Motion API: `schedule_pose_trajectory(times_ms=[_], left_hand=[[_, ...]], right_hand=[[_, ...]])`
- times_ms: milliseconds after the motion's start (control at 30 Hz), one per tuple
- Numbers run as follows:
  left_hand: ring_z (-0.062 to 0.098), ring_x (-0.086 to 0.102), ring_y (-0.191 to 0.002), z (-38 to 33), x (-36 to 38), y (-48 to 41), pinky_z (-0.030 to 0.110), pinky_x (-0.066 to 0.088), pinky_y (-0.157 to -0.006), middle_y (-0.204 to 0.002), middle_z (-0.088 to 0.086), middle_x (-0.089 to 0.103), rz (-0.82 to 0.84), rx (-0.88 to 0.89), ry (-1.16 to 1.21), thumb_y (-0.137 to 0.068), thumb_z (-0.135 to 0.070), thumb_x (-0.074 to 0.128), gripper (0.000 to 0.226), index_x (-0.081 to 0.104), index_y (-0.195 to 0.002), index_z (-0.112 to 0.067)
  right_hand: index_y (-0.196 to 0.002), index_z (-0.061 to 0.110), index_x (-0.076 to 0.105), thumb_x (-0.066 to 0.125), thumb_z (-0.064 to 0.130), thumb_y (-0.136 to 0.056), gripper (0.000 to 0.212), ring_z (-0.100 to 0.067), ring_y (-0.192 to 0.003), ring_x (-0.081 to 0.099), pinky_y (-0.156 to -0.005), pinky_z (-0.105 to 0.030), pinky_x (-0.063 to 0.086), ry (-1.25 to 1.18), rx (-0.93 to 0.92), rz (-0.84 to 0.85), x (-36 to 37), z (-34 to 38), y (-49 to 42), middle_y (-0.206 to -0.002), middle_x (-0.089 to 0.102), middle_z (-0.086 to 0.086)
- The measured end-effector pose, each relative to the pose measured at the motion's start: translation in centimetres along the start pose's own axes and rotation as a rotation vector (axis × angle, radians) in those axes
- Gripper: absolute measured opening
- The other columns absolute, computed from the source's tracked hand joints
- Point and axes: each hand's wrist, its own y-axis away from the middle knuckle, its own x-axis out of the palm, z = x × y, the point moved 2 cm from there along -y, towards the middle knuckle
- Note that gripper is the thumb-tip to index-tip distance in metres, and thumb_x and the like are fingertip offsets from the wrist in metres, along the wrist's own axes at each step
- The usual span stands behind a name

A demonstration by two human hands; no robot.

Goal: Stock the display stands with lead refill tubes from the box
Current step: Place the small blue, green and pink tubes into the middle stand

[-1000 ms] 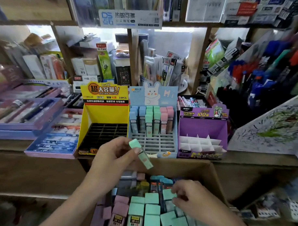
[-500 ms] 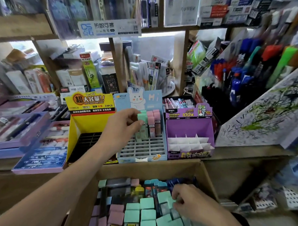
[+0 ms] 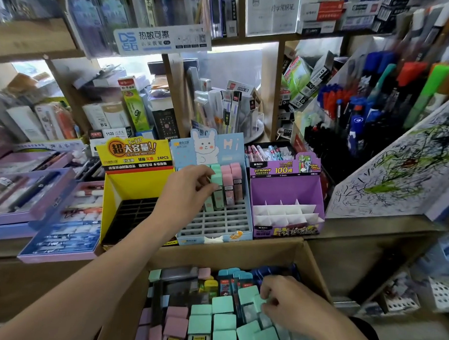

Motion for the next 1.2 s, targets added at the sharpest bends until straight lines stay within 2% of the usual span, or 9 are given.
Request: schedule_pose_trajectory(times_ms=[67,167,300,433,600,767,867,1033,1200], left_hand=[[-0.004,0.056,-0.068,0.1,-0.1,-0.1,0.008,0.039,-0.060,-0.076,-0.021,0.058,0.002,-0.016,-0.010,-0.091,-0.026,0.072,0.017,0.072,-0.107,-0.018],[-0.007,0.056,-0.069,0.3,-0.3,-0.3,0.007,0.036,-0.058,-0.075,-0.024,0.058,0.027,-0.026,-0.020,-0.093,-0.028,0.069,0.016,0.072,-0.106,-0.018],[0.003,0.060,-0.072,0.2,-0.3,-0.4,0.011,0.042,-0.063,-0.079,-0.011,0.064,0.060,-0.027,-0.047,-0.093,-0.027,0.070,0.020,0.074,-0.109,-0.016],[0.011,0.066,-0.075,-0.2,0.1,-0.1,0.025,0.055,-0.073,-0.082,-0.007,0.066,0.063,-0.024,-0.055,-0.093,-0.023,0.069,0.022,0.071,-0.114,-0.017],[0.017,0.069,-0.081,-1.0,0.5,0.3,0.038,0.058,-0.067,-0.088,-0.009,0.075,0.055,0.024,-0.241,-0.096,-0.025,0.064,0.024,0.062,-0.120,-0.027],[0.015,0.069,-0.076,-0.8,0.5,1.1,0.037,0.059,-0.064,-0.087,-0.010,0.075,0.054,0.031,-0.209,-0.096,-0.024,0.064,0.036,0.055,-0.131,-0.027],[0.008,0.066,-0.067,-0.4,0.2,2.4,0.038,0.059,-0.063,-0.081,-0.013,0.070,0.033,0.002,-0.104,-0.095,-0.021,0.065,0.034,0.055,-0.128,-0.024],[-0.006,0.057,-0.072,0.9,-0.5,7.0,0.013,0.045,-0.062,-0.080,-0.022,0.059,0.024,-0.126,-0.016,-0.094,-0.028,0.066,0.015,0.063,-0.109,-0.029],[-0.012,0.059,-0.086,2.9,-1.5,12.9,0.004,0.042,-0.065,-0.089,-0.024,0.064,0.077,-0.323,0.098,-0.093,-0.029,0.068,0.013,0.063,-0.100,-0.038]], right_hand=[[-0.098,0.033,0.056,0.063,0.032,-0.098,0.007,-0.006,-0.076,0.053,-0.070,-0.026,0.044,0.003,-0.004,-0.007,0.0,0.0,0.1,-0.086,0.055,0.013],[-0.100,0.032,0.058,0.063,0.032,-0.097,0.006,-0.007,-0.078,0.054,-0.073,-0.028,0.045,0.000,-0.002,-0.006,0.0,0.1,0.1,-0.087,0.056,0.012],[-0.101,0.031,0.058,0.062,0.032,-0.098,0.006,-0.007,-0.079,0.055,-0.073,-0.027,0.046,-0.001,0.001,-0.001,-0.1,0.2,0.1,-0.090,0.057,0.011],[-0.100,0.032,0.058,0.063,0.032,-0.098,0.006,-0.007,-0.079,0.055,-0.071,-0.026,0.046,-0.003,0.007,-0.003,-0.1,0.3,0.0,-0.091,0.058,0.011],[-0.102,0.032,0.058,0.064,0.032,-0.098,0.006,-0.007,-0.076,0.053,-0.068,-0.025,0.044,0.001,-0.001,-0.006,0.0,0.1,0.0,-0.089,0.057,0.011],[-0.102,0.031,0.058,0.064,0.032,-0.098,0.007,-0.007,-0.074,0.053,-0.066,-0.026,0.043,-0.004,-0.008,-0.021,0.1,0.1,0.0,-0.087,0.057,0.011],[-0.105,0.031,0.058,0.063,0.031,-0.098,0.008,-0.008,-0.073,0.052,-0.064,-0.026,0.041,-0.012,-0.023,-0.039,0.1,0.2,0.0,-0.088,0.056,0.009],[-0.110,0.031,0.059,0.066,0.033,-0.098,0.013,-0.006,-0.073,0.056,-0.063,-0.021,0.043,-0.047,-0.055,-0.075,0.4,0.9,0.0,-0.085,0.057,0.009],[-0.104,0.039,0.059,0.068,0.037,-0.096,0.013,-0.003,-0.078,0.062,-0.063,-0.020,0.048,-0.070,-0.111,-0.043,0.6,2.2,-0.1,-0.089,0.061,0.012]])
